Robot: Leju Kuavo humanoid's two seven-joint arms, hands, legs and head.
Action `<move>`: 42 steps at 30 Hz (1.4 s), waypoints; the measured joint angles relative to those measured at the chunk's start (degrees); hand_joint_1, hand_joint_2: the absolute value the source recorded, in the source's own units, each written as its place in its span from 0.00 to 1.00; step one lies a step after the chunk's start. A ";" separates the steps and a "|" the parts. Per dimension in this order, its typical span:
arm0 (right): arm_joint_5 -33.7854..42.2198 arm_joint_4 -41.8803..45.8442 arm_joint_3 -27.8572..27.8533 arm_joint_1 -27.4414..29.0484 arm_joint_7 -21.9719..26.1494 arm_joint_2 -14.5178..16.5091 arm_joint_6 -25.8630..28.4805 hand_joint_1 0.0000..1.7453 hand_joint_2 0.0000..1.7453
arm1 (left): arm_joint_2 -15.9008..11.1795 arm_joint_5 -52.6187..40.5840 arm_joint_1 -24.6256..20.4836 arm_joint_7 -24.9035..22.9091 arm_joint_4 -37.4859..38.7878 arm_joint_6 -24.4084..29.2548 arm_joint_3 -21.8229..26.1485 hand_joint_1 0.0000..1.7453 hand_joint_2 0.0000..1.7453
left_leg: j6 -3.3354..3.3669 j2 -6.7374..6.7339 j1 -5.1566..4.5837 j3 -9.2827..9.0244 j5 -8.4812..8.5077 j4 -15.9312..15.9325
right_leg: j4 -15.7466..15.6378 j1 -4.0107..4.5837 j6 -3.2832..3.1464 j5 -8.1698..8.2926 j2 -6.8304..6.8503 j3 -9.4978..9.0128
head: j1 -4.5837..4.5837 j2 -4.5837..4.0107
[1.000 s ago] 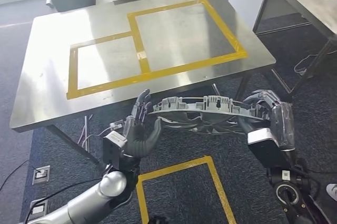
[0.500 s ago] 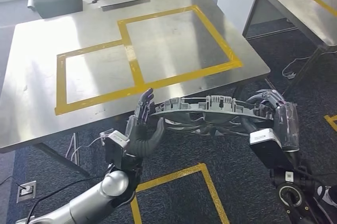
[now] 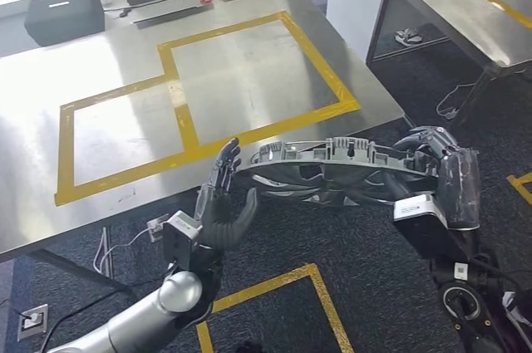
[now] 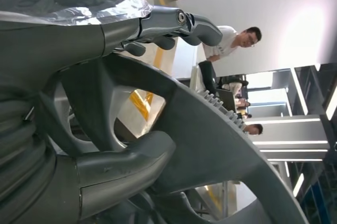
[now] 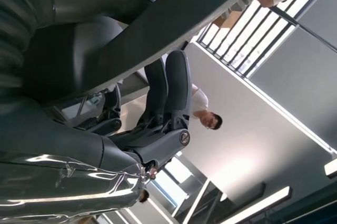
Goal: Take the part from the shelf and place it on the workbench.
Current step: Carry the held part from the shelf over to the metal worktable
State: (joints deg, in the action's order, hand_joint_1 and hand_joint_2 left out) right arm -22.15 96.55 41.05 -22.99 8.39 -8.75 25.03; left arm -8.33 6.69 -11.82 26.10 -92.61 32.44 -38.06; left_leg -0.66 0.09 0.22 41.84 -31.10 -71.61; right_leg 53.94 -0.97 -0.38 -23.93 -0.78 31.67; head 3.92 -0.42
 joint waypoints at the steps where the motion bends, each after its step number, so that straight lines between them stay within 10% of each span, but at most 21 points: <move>1: -0.15 0.20 -0.01 -0.32 -0.32 -0.05 -0.28 1.00 1.00 | 0.00 -0.29 0.03 0.16 -0.01 0.24 0.00 0.00 1.00 | 0.16 0.01 -0.03 0.30 1.16 1.23 | 0.00 0.12 -0.02 -0.40 -0.14 -0.53 | 0.11 0.00; 5: -0.80 1.02 -0.26 -2.75 -1.79 -0.25 -1.93 1.00 1.00 | 0.02 -0.47 -0.06 0.96 -0.12 0.99 0.01 0.00 1.00 | 1.79 0.07 -0.75 -4.05 10.68 15.76 | -0.06 0.49 0.37 -2.04 -0.71 -2.34 | 0.28 0.00; 10: -0.26 1.50 -0.92 -7.23 -3.21 -0.89 -5.04 1.00 1.00 | 0.42 -0.31 -0.41 2.72 -0.42 1.46 0.04 0.00 1.00 | 2.80 0.01 -0.72 -6.21 10.56 18.52 | 2.06 0.52 1.94 -3.72 -0.54 -2.19 | 0.01 0.00; 15: 0.55 1.26 -1.42 -11.88 -3.98 -1.50 -7.53 1.00 1.00 | 0.75 -0.16 -0.96 3.38 -0.48 2.00 0.22 0.00 1.00 | 3.30 0.03 -0.64 -8.20 9.16 18.58 | 17.52 0.33 2.83 -9.11 0.17 7.14 | -0.81 0.00; 21: 0.97 0.20 -1.45 -16.06 -4.26 -1.84 -8.90 1.00 1.00 | 0.96 0.51 -1.37 4.31 -0.46 1.86 0.93 0.00 1.00 | 2.58 0.30 -0.78 -11.14 6.83 18.35 | 1.97 0.63 2.26 2.55 0.44 3.49 | -1.22 0.00; 27: 0.84 -0.41 -1.40 -17.61 -4.41 -2.01 -9.23 1.00 1.00 | 1.12 0.82 -1.93 4.81 -0.44 1.47 1.13 0.00 1.00 | 1.65 0.37 -0.94 -10.34 6.06 16.99 | -0.27 0.75 1.02 1.45 0.54 1.88 | -1.22 0.00; 32: 0.32 -2.00 -0.83 -19.44 -4.67 -2.07 -9.44 1.00 1.00 | 1.27 1.52 -2.70 5.53 -0.13 0.33 1.43 0.00 1.00 | -0.25 0.27 -0.09 0.20 0.95 0.91 | -1.02 0.16 -0.05 0.50 0.36 -0.25 | -0.32 0.00; 34: 0.08 -2.67 -0.53 -19.60 -4.75 -2.07 -9.44 1.00 1.00 | 1.36 1.54 -2.84 5.62 0.13 -0.05 1.43 0.00 1.00 | -0.48 0.25 0.17 0.89 3.74 3.24 | -0.98 0.08 0.14 -0.43 0.28 -1.32 | -0.13 0.00; 37: -0.20 -3.68 -0.17 -20.78 -4.78 -2.01 -9.44 1.00 1.00 | 1.59 1.65 -3.39 6.00 0.51 -0.48 1.46 0.00 1.00 | -0.09 0.18 0.18 -2.66 11.30 15.03 | -0.84 0.02 0.90 -2.03 0.17 -2.87 | -0.02 0.00; 42: -0.24 -4.95 0.16 -22.13 -4.62 -1.91 -9.45 1.00 1.00 | 2.07 1.83 -4.13 6.54 1.02 -0.56 1.53 0.00 1.00 | 1.91 0.33 0.00 -4.88 11.15 18.10 | 0.45 0.05 2.54 -3.73 0.21 -3.19 | -0.23 0.00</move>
State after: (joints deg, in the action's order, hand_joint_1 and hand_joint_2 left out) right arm -22.39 91.60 41.22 -45.12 3.78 -10.66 15.58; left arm -6.26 8.52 -15.95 32.64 -91.59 31.88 -36.53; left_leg 1.25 0.41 0.22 36.96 -19.95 -53.51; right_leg 54.38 -0.92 2.16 -27.66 -0.57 28.48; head 3.69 -0.42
